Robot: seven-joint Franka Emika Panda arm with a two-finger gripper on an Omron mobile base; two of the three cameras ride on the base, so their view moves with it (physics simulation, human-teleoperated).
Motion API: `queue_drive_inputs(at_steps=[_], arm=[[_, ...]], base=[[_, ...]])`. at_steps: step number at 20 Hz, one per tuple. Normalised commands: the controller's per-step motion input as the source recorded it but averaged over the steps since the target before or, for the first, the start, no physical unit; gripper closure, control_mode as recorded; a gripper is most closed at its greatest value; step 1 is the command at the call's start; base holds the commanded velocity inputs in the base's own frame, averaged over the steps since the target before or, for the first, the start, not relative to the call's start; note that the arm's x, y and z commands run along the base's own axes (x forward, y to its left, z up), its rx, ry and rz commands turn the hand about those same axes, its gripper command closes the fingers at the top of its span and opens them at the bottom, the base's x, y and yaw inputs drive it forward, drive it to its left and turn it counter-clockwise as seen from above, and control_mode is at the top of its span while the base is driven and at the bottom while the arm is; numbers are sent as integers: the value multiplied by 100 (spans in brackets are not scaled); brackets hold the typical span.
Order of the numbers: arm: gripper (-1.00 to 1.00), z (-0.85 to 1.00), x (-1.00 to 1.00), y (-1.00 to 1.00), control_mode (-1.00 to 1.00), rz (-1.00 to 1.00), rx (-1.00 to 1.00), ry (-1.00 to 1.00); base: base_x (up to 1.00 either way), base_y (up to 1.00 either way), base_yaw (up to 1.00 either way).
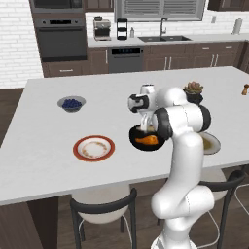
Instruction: Pick the chicken drumstick and sweet potato from their plates and place them in the bowl. Then put the bowl in the fridge.
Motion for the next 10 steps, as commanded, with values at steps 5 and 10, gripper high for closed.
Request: queue_drive_inputs(at_steps=[5,10], arm=[[100,-26,5,0,-100,2,0,0],[100,-17,12,0,-100,3,0,0]], base=[[0,0,0],[0,0,0]])
